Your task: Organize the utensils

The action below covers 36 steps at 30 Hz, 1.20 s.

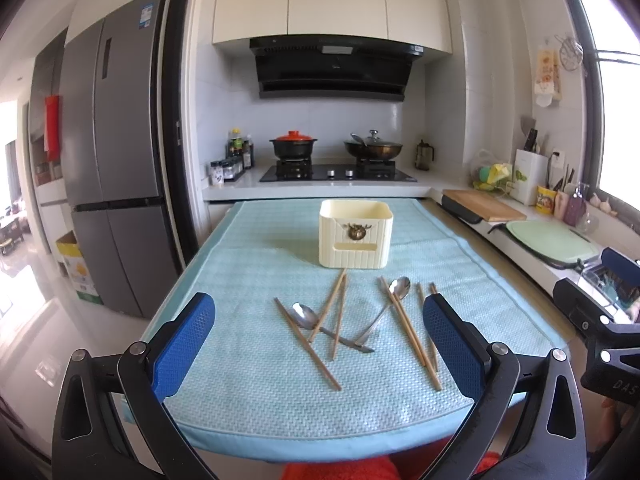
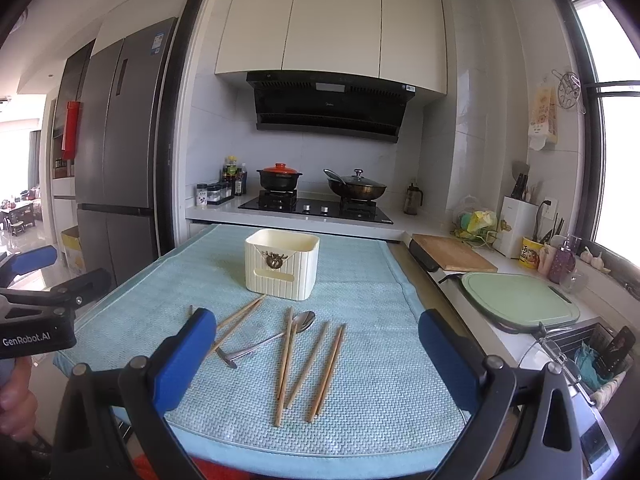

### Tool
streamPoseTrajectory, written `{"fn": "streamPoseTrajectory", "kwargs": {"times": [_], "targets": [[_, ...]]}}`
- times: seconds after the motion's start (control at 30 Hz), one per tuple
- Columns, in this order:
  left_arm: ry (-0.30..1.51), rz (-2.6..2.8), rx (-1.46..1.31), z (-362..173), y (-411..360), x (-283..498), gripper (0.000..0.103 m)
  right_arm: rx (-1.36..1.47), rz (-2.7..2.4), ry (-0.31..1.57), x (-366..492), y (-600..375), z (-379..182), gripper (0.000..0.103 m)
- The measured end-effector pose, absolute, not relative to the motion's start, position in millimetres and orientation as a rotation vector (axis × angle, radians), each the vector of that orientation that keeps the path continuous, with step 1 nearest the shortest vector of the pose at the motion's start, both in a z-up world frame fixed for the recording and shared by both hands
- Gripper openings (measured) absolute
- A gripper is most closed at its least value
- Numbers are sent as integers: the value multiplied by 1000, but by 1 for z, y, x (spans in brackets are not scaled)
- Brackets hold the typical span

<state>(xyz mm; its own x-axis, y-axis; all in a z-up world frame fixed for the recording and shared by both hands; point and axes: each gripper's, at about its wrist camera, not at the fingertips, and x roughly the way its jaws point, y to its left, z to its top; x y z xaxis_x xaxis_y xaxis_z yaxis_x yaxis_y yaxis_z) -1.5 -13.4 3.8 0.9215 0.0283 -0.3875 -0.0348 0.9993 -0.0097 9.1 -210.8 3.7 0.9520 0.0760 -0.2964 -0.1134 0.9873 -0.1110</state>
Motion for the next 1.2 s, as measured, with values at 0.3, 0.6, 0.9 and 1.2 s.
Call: {"fn": "streamPoseTrajectory", "kwargs": {"times": [0.3,0.6,0.9,1.2], "targets": [[404,37,-5,0,-15,-1,103,-120,80,303,10,-214,2,103],[414,45,5,-2,-16,1,103,-114,80,310,12,-216,1,103],[427,50,11,-5,-16,4,103,-117,80,313,12,-215,-1,103],[443,57,12,-8,-15,8,103,-124,83,319,14,-213,-3,103]]}}
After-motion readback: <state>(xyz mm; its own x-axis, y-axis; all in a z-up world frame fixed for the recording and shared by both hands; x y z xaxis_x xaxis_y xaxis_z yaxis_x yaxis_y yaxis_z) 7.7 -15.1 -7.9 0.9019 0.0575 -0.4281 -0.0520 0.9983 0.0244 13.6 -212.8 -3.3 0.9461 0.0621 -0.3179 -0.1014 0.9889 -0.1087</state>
